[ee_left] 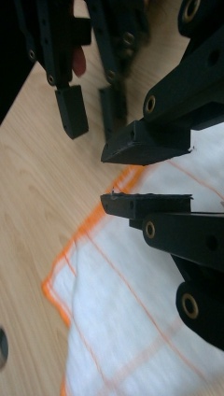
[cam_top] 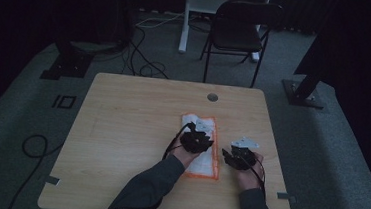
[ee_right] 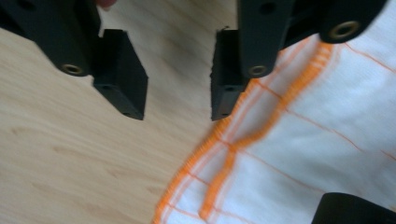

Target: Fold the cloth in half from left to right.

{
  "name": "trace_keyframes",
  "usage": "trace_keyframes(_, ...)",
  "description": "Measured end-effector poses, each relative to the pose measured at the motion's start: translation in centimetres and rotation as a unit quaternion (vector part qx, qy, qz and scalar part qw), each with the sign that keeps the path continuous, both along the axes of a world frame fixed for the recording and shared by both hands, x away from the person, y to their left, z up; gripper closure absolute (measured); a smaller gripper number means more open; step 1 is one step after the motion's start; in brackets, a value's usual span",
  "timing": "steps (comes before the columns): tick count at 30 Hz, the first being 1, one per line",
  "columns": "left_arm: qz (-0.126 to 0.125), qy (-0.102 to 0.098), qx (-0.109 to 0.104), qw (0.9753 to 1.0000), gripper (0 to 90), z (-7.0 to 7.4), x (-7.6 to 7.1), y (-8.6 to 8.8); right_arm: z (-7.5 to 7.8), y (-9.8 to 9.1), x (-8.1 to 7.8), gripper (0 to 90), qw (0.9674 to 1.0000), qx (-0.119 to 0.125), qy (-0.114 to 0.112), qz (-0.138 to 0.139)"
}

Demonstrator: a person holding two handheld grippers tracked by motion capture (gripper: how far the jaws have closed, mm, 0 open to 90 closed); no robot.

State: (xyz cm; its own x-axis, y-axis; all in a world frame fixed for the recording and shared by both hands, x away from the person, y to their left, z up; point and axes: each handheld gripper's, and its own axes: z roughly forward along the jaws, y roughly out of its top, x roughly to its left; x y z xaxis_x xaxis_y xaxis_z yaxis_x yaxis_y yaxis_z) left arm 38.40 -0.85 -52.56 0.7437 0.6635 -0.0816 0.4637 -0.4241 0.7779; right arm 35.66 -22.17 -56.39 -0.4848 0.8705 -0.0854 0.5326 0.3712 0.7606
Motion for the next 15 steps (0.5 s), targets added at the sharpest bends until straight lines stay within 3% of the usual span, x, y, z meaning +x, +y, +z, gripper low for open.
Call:
trace_keyframes(6, 0.021, -0.003, -0.002, 0.9998, 74.4, 0.0, 0.0, 2.5, 0.6, 1.3, 1.1, 69.3, 0.9998, 0.013, -0.005, 0.015)
trace_keyframes(10, 0.030, -0.003, -0.001, 0.9996, 74.3, 0.0, -0.1, 3.5, 0.9, 1.9, 1.9, 71.6, 0.9997, 0.015, -0.007, 0.019)
trace_keyframes(15, 0.046, 0.000, 0.000, 0.9989, 74.0, -0.4, -0.2, 5.4, 1.3, 2.9, 4.4, 75.7, 0.9999, 0.003, -0.010, 0.010)
